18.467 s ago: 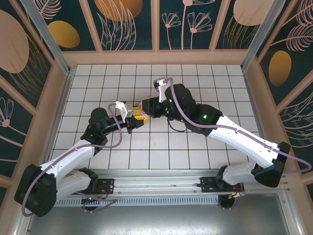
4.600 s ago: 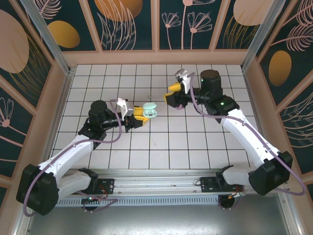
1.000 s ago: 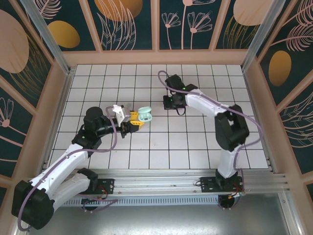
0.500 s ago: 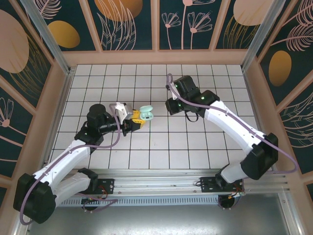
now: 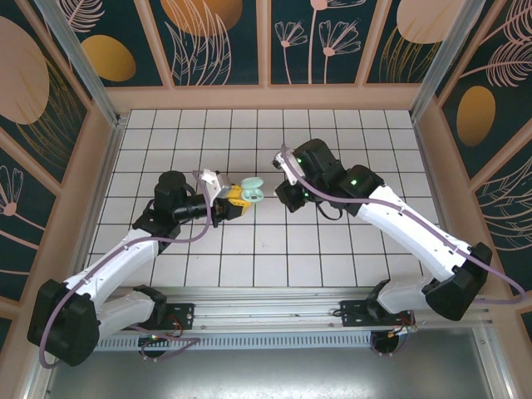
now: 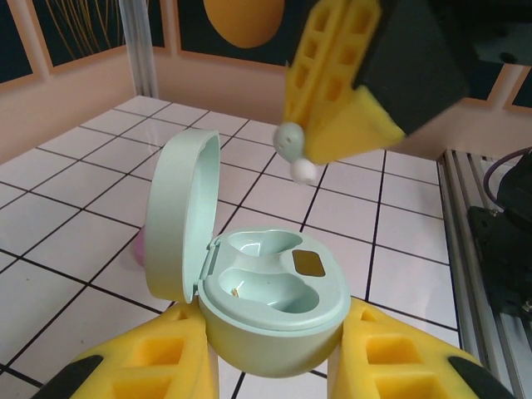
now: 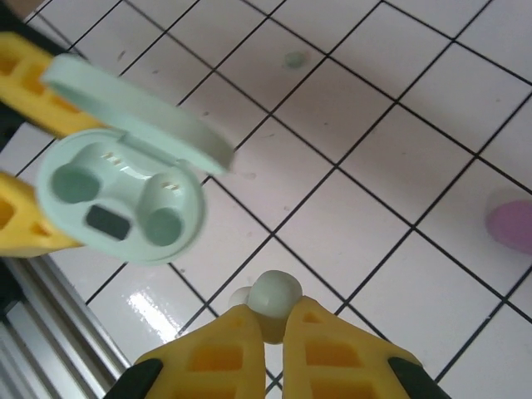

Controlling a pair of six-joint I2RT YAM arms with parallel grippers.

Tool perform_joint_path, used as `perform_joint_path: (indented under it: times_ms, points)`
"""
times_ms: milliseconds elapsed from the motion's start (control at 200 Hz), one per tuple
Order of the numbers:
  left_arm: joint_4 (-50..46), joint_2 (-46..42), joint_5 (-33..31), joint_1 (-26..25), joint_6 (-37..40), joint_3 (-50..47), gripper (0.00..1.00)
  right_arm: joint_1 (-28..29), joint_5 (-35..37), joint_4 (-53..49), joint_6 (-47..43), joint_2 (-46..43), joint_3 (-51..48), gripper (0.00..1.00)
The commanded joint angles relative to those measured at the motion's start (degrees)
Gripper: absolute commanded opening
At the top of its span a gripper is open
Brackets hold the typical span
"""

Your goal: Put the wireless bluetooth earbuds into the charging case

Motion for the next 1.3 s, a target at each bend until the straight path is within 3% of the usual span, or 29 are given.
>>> perform_joint_path:
  times_ms: [0,901,1296]
  points:
    - [1.72,0.40,2.21,-0.19,-0.56,2.37,0.05,2.76,0.88,-1.08,-2.31,-1.00,1.73,0.09]
    - [0.84,0.29,5.33,-0.19,0.35,2.11,0.06,7.17,9.38,-7.47,-13.46,7.92,10.49,0.09]
    - [1.09,1.15,6.28,-0.19,0.14,2.72,0.06,8.28,7.88,-8.96,-16.71,9.66,12.26,0.11]
